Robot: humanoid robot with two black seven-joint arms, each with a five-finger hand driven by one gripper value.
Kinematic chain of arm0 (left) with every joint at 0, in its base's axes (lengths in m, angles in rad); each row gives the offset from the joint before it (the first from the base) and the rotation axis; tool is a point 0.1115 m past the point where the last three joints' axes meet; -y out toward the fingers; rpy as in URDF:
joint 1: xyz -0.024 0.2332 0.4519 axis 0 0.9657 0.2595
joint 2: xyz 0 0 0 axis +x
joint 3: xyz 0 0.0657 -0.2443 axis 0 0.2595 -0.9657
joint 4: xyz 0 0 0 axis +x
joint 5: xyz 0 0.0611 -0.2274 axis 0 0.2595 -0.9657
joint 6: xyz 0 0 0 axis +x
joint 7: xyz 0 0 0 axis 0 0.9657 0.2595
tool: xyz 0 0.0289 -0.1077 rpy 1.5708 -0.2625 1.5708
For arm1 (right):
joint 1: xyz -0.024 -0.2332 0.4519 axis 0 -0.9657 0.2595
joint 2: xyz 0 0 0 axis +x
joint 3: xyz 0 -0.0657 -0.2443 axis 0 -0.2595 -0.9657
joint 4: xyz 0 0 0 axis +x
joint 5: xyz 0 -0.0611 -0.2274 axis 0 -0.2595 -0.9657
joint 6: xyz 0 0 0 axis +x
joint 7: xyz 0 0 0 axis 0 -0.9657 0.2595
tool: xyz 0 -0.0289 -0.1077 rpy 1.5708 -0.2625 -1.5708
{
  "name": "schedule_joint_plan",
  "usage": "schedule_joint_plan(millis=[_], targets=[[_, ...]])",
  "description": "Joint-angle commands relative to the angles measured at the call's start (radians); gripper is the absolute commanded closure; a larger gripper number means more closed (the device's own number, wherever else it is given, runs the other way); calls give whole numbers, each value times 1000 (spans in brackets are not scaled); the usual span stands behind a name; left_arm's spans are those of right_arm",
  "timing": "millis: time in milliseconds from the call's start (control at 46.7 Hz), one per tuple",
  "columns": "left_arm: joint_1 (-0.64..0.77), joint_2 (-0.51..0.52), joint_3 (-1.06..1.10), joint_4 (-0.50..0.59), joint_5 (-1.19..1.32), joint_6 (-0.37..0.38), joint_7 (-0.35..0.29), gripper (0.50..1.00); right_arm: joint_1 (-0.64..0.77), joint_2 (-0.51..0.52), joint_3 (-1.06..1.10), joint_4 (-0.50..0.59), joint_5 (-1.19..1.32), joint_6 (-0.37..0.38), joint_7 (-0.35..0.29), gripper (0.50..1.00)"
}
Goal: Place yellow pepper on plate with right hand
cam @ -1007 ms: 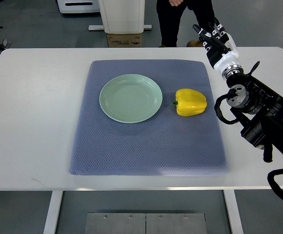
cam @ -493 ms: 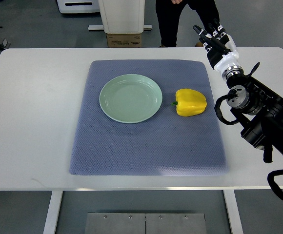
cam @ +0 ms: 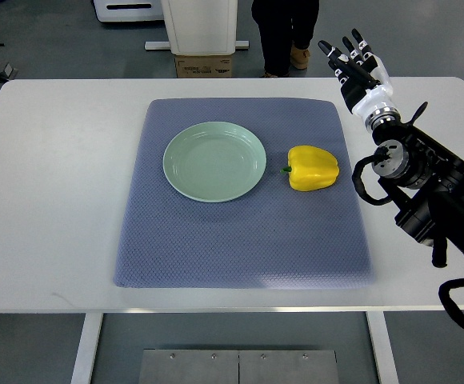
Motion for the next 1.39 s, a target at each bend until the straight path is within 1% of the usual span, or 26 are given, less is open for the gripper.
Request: schedule_joint_plan(millis=[0,129,300,664,879,1007,1179,1371], targets=[[0,0,0,0,0,0,0,500,-2,0,-2,1,-1,1,0,500],[0,0,0,0,0,0,0,500,-13,0,-2,1,-1,1,0,500],[0,0,0,0,0,0,0,500,-66,0,6,1,1,3,1,500],[0,0,0,0,0,0,0,500,-77,0,3,-6,1,3,1,500],[0,0,0,0,0,0,0,500,-83,0,-8,-3,-7,35,9,500],[0,0,0,0,0,0,0,500,-80,0,-87,38,-9,58,4,500],[0,0,0,0,0,0,0,500,-68,0,-176,138,-10,46,4,500],[0,0,0,0,0,0,0,500,-13,0,-385,149,-41,38,13,500]])
